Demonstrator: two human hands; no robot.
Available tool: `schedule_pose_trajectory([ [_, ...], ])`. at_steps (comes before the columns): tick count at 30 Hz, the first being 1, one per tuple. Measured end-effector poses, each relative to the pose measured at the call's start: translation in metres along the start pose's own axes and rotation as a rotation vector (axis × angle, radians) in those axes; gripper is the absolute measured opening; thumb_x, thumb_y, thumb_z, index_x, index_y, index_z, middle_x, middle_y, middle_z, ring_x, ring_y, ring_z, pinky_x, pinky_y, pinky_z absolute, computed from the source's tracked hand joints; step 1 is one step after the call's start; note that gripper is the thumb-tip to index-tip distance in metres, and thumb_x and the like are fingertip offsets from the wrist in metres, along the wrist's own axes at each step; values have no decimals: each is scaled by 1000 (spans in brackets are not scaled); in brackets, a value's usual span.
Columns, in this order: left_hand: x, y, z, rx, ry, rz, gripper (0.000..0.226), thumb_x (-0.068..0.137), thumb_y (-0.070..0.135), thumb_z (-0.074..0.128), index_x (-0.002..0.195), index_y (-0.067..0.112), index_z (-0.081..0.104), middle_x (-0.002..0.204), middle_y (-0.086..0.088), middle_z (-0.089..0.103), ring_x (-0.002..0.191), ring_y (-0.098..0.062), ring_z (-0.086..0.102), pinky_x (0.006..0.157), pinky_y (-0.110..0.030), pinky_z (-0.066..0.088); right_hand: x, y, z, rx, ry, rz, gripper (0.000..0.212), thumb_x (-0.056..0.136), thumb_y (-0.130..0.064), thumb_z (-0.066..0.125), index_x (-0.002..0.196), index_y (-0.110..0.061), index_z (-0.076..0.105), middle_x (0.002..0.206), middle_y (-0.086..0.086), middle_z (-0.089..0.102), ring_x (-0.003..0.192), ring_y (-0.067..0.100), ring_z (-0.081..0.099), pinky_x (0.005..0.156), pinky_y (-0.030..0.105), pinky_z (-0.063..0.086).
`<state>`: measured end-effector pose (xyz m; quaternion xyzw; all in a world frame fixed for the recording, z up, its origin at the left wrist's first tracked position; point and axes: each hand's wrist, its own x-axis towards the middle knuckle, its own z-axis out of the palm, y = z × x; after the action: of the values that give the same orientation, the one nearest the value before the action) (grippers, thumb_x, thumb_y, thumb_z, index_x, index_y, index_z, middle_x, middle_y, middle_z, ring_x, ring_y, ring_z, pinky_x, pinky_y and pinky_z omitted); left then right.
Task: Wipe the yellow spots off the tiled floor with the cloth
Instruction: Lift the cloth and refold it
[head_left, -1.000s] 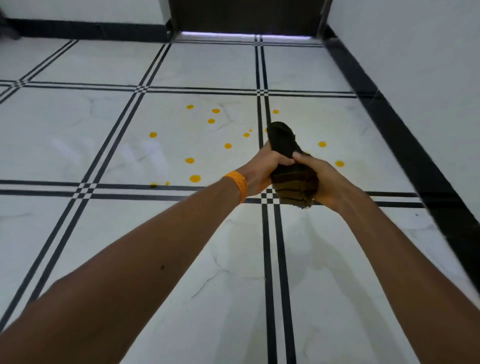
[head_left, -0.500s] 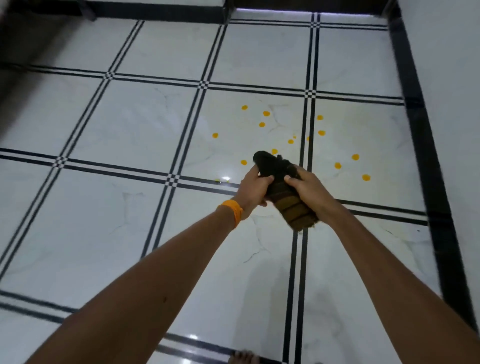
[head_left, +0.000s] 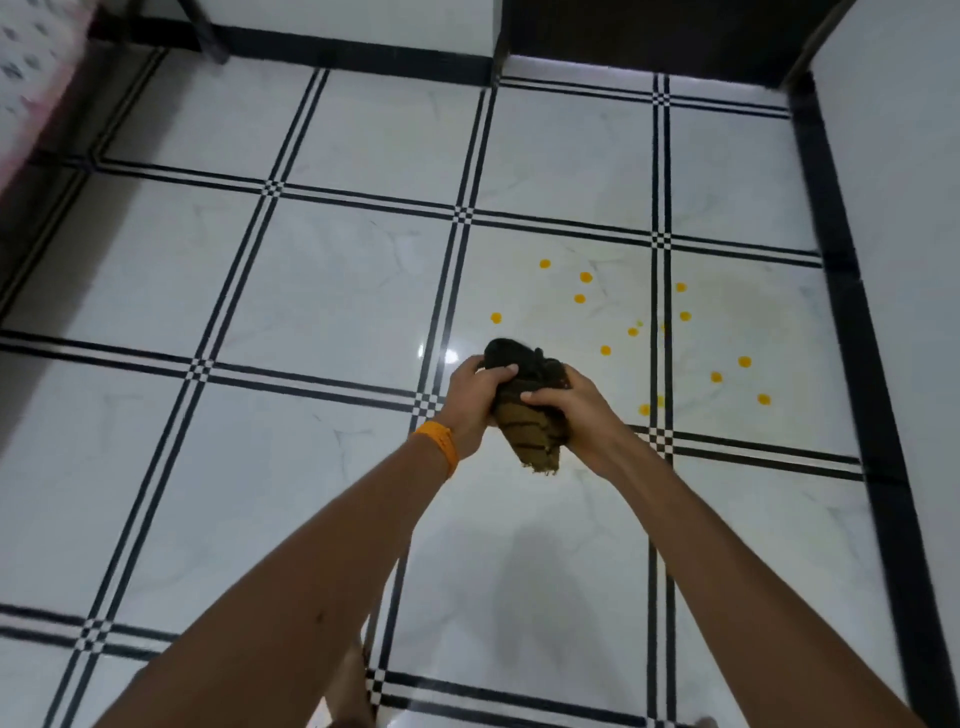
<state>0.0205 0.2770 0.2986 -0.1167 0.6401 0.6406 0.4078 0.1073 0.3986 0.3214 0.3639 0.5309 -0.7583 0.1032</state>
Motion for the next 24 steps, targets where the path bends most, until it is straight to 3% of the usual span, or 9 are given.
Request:
schedule_pose_trajectory([
  [6,23,35,-91,88,-140,-70,44,92,14,63,134,18,48,120,-14,63,108,-30,65,87,-42,59,28,12,91,281,50,-2,54,93,5,61,137,-25,53,124,17,68,109,35,70,79,43,59],
  [11,55,37,-132,166,-194,-178,17,98,11,53,115,10,57,117,-20,65,104,-28,66,77,-33,59,64,31,125,366,74,48,60,92,11,55,140,-24,49,126,19,66,106,34,71,77,41,60],
  [13,74,37,-143,190,-160,-187,29,97,7,53,125,14,50,121,-19,61,102,-26,66,72,-30,58,84,40,131,393,87,68,60,93,10,55,141,-25,48,125,19,65,105,34,71,76,40,61],
  [16,110,34,-156,185,-168,-153,60,95,1,52,144,30,32,123,-20,56,105,-31,65,75,-34,59,114,44,136,419,94,83,59,95,7,54,143,-25,46,127,18,63,107,34,69,78,40,61],
  [20,164,30,-167,240,-239,-149,51,94,-2,48,137,25,51,127,-20,58,104,-27,65,74,-30,58,164,56,137,469,106,73,57,95,9,52,141,-26,48,123,17,66,98,30,73,73,37,61],
  [24,228,10,-172,272,-282,-122,57,90,-8,48,141,18,50,136,-15,53,115,-28,58,78,-30,59,224,80,127,415,118,27,58,94,10,52,142,-24,47,128,19,64,107,34,70,77,39,61],
])
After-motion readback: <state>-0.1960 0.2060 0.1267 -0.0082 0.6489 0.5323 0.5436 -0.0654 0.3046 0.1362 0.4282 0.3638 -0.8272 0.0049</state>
